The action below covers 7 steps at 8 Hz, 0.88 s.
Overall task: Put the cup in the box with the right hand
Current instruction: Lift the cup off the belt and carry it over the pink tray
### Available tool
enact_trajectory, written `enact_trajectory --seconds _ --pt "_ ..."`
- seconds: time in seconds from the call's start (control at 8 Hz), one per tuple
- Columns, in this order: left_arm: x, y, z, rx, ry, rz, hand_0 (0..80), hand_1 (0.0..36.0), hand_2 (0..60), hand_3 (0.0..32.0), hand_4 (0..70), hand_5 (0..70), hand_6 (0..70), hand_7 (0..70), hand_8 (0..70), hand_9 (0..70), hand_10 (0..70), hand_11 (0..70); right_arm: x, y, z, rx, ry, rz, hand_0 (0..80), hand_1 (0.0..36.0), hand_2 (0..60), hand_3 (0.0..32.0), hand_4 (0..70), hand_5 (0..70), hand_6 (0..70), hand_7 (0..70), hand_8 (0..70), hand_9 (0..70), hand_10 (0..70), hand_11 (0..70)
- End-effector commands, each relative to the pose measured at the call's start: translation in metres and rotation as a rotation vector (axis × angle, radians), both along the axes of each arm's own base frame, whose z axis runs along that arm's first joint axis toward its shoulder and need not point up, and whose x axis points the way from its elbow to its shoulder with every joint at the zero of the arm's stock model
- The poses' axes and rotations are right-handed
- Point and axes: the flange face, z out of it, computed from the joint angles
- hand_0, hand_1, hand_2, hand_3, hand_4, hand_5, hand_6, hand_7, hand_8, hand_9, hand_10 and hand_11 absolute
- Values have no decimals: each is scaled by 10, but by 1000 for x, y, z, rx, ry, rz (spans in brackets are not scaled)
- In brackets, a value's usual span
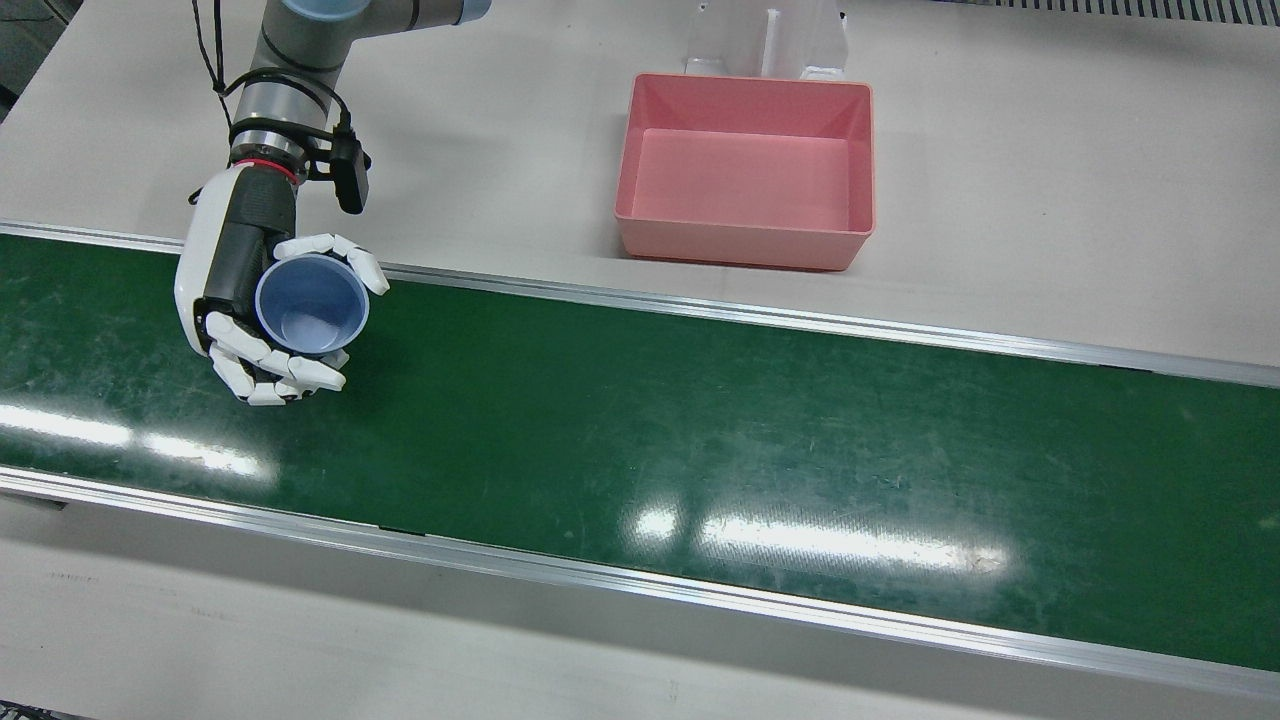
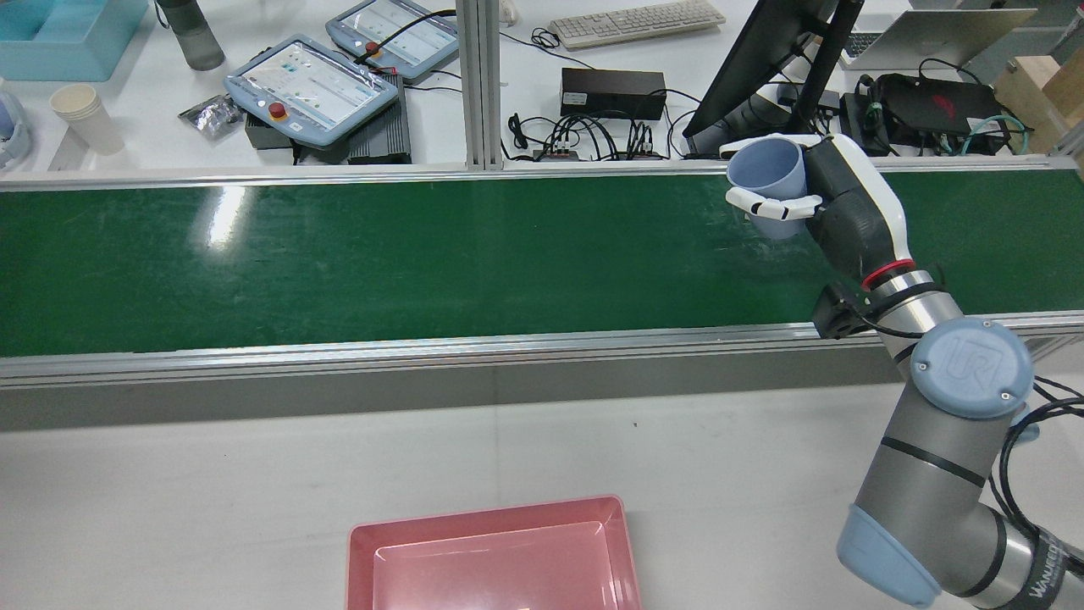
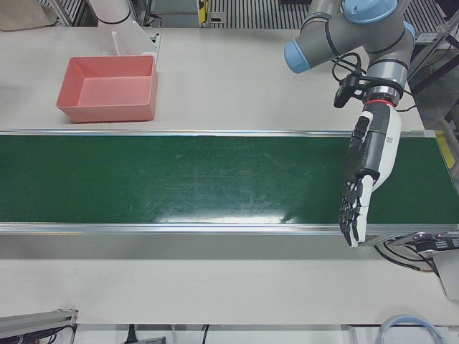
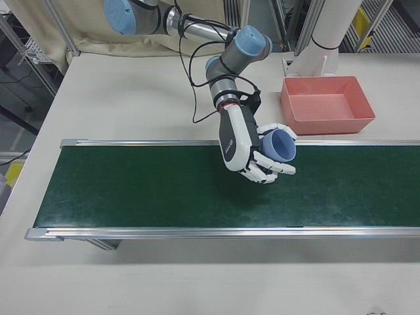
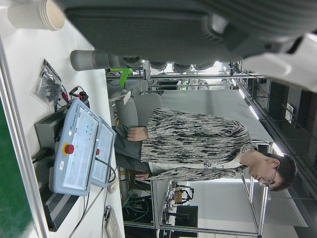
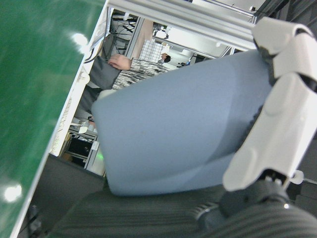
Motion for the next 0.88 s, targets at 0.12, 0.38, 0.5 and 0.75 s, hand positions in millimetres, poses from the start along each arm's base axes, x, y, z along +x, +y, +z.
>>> enact_trajectory --seconds 0.12,0.38,0.5,0.75 --pt "1 0 -1 1 0 1 0 0 0 0 0 0 0 0 0 0 0 0 -36 84 -102 189 -59 -132 504 277 600 0 700 125 429 700 671 700 503 700" --pt "1 0 0 1 0 1 0 0 0 0 0 0 0 0 0 0 0 0 -86 154 -122 187 -78 -206 505 271 600 0 700 125 426 700 664 700 491 687" --pt "0 0 -1 2 0 0 0 0 0 0 0 0 0 0 0 0 0 0 -118 184 -132 198 -54 -263 494 256 600 0 700 122 422 700 654 700 486 681" --pt "0 0 -1 2 0 0 0 0 0 0 0 0 0 0 0 0 0 0 -158 225 -144 269 -46 -313 485 229 600 0 700 119 408 700 642 700 485 679"
